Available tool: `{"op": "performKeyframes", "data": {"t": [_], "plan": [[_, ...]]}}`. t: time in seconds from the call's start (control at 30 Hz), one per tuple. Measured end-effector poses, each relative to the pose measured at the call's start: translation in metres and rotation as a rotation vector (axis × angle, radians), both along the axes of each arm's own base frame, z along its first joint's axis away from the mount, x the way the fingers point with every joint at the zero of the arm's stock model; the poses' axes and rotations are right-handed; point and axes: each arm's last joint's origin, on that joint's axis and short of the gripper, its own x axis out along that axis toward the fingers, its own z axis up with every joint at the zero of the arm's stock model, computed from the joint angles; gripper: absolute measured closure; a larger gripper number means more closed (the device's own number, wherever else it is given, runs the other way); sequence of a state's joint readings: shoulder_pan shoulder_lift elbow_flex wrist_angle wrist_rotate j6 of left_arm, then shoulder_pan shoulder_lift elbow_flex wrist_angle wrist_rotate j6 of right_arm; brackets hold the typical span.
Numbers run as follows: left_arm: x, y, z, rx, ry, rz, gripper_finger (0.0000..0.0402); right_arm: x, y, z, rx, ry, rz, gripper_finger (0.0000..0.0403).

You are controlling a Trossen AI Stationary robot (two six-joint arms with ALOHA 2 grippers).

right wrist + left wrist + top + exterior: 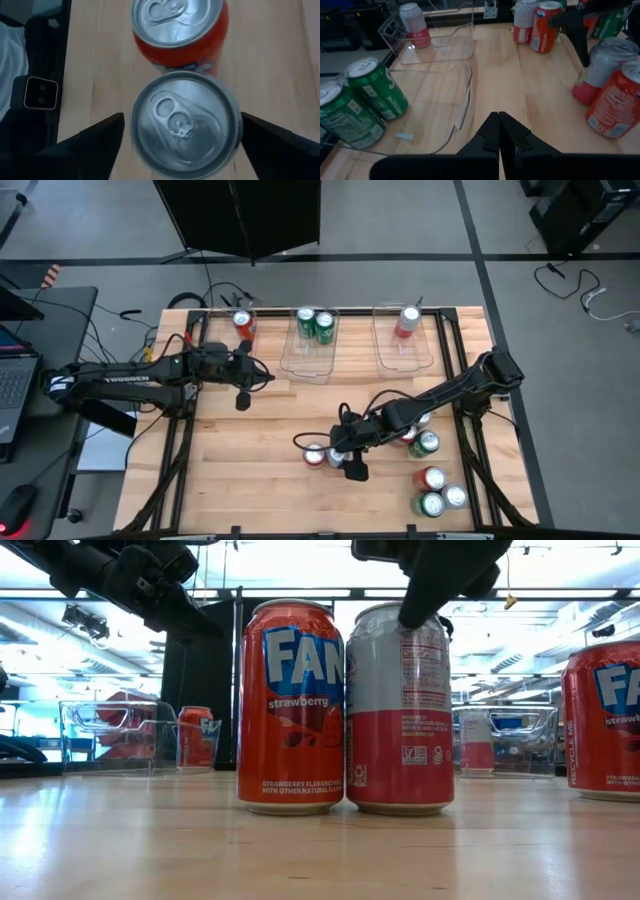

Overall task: Sort soda cans
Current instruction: Put the left pink white soda can into the right transparent bin

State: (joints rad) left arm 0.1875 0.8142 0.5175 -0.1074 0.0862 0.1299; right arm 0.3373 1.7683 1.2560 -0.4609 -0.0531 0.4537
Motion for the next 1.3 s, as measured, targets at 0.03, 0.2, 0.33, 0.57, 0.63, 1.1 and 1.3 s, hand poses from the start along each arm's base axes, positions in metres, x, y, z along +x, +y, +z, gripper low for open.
{"op": "performKeyframes", "data": {"t": [0.03, 0.2, 0.33, 0.57, 0.63, 1.1, 1.3], "plan": [[0.0, 0.0, 0.0, 0.002, 0.003, 0.006, 0.0401, 0.001, -0.001, 0.0, 0.0, 0.0, -0.004, 0.006], [0.002, 0.002, -0.003, 0.021, 0.023, 0.056, 0.0401, 0.002, -0.011, 0.0, -0.003, 0.013, -0.037, 0.0129], [0.003, 0.003, -0.002, 0.031, 0.013, 0.084, 0.0401, -0.003, -0.026, 0.01, -0.056, 0.06, -0.112, 0.0129], [0.004, 0.004, 0.001, -0.007, -0.027, 0.104, 0.0401, -0.02, -0.082, 0.069, -0.178, 0.103, -0.432, 0.0129], [0.005, 0.004, 0.002, -0.01, -0.036, 0.106, 0.0401, -0.024, -0.107, 0.085, -0.21, 0.081, -0.528, 0.0129], [0.005, 0.004, 0.001, -0.01, -0.035, 0.115, 0.0401, -0.107, -0.279, 0.143, -0.38, 0.012, -1.138, 0.0129], [0.004, 0.004, 0.001, -0.006, -0.031, 0.116, 0.0401, -0.099, -0.321, 0.115, -0.34, 0.074, -1.203, 0.0129]]}}
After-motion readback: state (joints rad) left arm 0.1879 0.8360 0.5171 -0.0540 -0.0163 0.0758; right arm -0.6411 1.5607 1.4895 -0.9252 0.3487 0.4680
